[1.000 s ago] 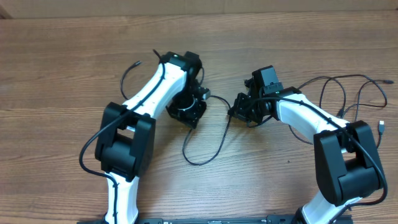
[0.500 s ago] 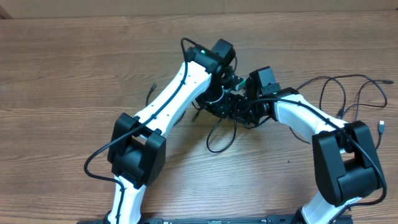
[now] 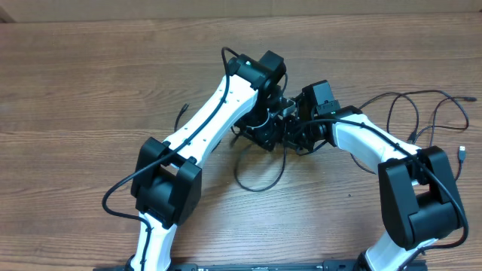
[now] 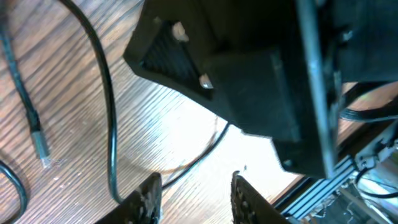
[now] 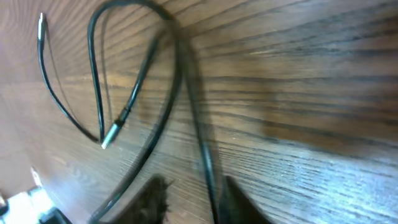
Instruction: Untangle cables
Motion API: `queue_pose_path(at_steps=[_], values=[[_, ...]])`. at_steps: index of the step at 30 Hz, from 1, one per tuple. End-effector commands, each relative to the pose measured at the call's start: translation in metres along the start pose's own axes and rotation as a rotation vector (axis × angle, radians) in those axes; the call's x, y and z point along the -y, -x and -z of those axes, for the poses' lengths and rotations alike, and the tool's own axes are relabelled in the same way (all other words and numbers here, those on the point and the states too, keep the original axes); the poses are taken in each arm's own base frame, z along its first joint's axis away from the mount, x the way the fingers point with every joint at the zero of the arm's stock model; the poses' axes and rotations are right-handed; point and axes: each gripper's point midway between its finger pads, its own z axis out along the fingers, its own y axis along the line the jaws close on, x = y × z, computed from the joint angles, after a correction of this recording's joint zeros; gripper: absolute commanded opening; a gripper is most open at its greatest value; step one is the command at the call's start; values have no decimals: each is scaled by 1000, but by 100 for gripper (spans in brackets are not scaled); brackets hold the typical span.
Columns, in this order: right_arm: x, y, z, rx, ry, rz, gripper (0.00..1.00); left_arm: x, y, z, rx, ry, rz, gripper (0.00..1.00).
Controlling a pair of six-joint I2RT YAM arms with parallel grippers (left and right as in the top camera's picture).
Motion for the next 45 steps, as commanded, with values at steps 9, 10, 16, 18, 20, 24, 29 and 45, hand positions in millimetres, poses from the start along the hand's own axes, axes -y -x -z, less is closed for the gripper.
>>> queue_pose_path(at_steps=[9,10,16,18,20,24,29,45], values=[[-12,8,2,15,28,31,55,-39,19,95,258,75,66,41],[-12,8,2,16,28,24,57,-45,17,105,281,79,83,41],[-40,7,4,-13,174,63,59,-93,-14,158,388,138,252,42],[-46,7,5,-17,205,48,59,-106,-24,169,406,145,298,42],[-50,7,5,-19,214,28,61,-117,-35,176,413,144,343,41],[-48,1,0,-29,182,27,60,-128,-49,179,394,134,397,41],[-29,-12,-15,-20,32,-40,63,-131,-53,179,386,137,405,41],[-19,-20,-38,145,-133,-358,31,-129,-57,177,366,131,407,40]])
